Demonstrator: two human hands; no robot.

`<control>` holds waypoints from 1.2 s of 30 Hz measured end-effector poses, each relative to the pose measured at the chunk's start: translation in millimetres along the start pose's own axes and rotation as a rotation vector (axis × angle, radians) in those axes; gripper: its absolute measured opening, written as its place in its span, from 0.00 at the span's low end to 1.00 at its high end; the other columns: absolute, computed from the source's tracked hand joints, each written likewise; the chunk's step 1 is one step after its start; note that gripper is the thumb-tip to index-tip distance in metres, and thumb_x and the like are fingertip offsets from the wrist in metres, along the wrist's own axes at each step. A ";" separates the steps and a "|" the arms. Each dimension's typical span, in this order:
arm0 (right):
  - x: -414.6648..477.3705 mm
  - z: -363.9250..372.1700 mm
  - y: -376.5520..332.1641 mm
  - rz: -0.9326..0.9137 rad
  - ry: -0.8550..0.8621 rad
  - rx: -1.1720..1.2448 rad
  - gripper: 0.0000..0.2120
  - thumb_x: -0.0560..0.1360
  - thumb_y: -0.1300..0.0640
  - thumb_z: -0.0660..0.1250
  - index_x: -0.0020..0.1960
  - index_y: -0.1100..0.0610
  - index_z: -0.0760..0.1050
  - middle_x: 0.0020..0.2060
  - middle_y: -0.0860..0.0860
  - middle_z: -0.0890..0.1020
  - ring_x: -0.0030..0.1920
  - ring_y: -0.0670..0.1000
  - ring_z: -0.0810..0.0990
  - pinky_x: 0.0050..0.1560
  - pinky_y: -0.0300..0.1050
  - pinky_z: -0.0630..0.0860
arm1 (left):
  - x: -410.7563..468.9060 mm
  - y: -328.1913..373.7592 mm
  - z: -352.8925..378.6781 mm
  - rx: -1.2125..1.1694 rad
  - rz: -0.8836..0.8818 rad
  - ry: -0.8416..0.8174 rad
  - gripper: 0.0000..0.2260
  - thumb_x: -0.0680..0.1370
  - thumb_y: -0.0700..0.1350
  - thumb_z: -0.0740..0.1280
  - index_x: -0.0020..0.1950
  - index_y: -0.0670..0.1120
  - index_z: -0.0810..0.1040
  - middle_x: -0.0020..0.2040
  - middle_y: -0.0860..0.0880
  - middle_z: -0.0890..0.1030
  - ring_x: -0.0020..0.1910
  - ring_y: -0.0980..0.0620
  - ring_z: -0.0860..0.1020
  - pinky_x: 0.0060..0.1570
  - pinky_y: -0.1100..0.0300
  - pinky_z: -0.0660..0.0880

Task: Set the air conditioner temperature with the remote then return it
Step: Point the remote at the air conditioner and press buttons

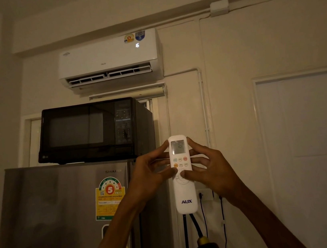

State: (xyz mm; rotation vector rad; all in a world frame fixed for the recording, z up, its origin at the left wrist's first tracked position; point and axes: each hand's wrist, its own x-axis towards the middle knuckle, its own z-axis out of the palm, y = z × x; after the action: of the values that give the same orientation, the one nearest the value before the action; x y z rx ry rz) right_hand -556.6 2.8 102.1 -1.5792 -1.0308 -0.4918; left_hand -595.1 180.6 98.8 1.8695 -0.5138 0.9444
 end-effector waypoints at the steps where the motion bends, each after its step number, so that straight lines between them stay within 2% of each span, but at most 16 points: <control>1: 0.2 0.4 -0.5 0.004 -0.003 0.004 0.37 0.66 0.63 0.74 0.70 0.48 0.62 0.58 0.54 0.77 0.57 0.51 0.79 0.54 0.42 0.79 | -0.1 0.6 -0.5 -0.004 0.000 -0.002 0.31 0.70 0.34 0.72 0.70 0.53 0.69 0.60 0.50 0.80 0.60 0.53 0.78 0.52 0.60 0.79; 3: 0.3 0.9 -1.4 0.013 -0.012 0.016 0.37 0.66 0.64 0.74 0.69 0.47 0.62 0.58 0.55 0.76 0.58 0.51 0.79 0.55 0.46 0.79 | -0.1 1.9 -1.8 -0.008 0.001 -0.009 0.31 0.70 0.34 0.72 0.69 0.53 0.69 0.60 0.50 0.79 0.60 0.53 0.78 0.51 0.61 0.79; 5: 0.6 1.0 -2.1 0.018 -0.025 0.027 0.37 0.66 0.65 0.74 0.68 0.46 0.63 0.57 0.55 0.77 0.57 0.51 0.79 0.54 0.43 0.79 | 0.3 2.5 -3.7 -0.015 0.002 -0.018 0.31 0.70 0.33 0.72 0.70 0.52 0.68 0.60 0.49 0.79 0.60 0.53 0.78 0.51 0.61 0.80; 7: 0.9 1.2 -2.2 0.025 -0.035 0.038 0.38 0.66 0.66 0.74 0.69 0.48 0.62 0.57 0.55 0.77 0.57 0.50 0.79 0.54 0.40 0.78 | 0.3 2.6 -6.2 -0.021 0.000 -0.034 0.32 0.69 0.33 0.73 0.70 0.52 0.68 0.61 0.48 0.80 0.60 0.52 0.78 0.54 0.58 0.80; 10: 1.4 1.9 -1.6 0.033 -0.041 0.038 0.40 0.66 0.67 0.73 0.72 0.50 0.60 0.57 0.55 0.76 0.58 0.51 0.78 0.55 0.42 0.79 | 0.2 2.7 -9.5 -0.015 0.006 -0.062 0.34 0.68 0.33 0.74 0.71 0.51 0.68 0.61 0.48 0.79 0.61 0.52 0.78 0.56 0.55 0.79; 18: 4.0 6.6 -0.2 0.027 -0.042 0.037 0.40 0.65 0.67 0.74 0.72 0.51 0.60 0.57 0.55 0.76 0.57 0.50 0.78 0.49 0.36 0.80 | 1.0 -0.2 -19.7 -0.061 -0.016 -0.112 0.36 0.67 0.30 0.73 0.70 0.51 0.67 0.61 0.46 0.78 0.62 0.49 0.78 0.57 0.51 0.79; 32: 12.5 25.7 -2.9 -0.067 0.025 -0.032 0.32 0.70 0.64 0.70 0.71 0.50 0.63 0.56 0.55 0.78 0.54 0.48 0.80 0.44 0.32 0.79 | -2.8 -0.6 -36.2 -0.051 0.005 -0.090 0.35 0.68 0.31 0.73 0.71 0.50 0.67 0.63 0.48 0.78 0.63 0.50 0.77 0.61 0.48 0.77; 36: 14.9 31.8 -1.9 -0.070 0.024 -0.022 0.31 0.71 0.63 0.70 0.69 0.47 0.63 0.55 0.54 0.78 0.53 0.47 0.80 0.43 0.32 0.79 | -4.0 -1.1 -42.4 -0.044 0.021 -0.094 0.34 0.69 0.31 0.73 0.71 0.51 0.66 0.64 0.47 0.77 0.63 0.50 0.77 0.61 0.48 0.76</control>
State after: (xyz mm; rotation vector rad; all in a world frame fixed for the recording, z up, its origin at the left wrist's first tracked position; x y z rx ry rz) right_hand -557.0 37.8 105.7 -1.5570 -1.0681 -0.5708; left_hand -613.4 218.5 105.8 1.8784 -0.6068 0.8549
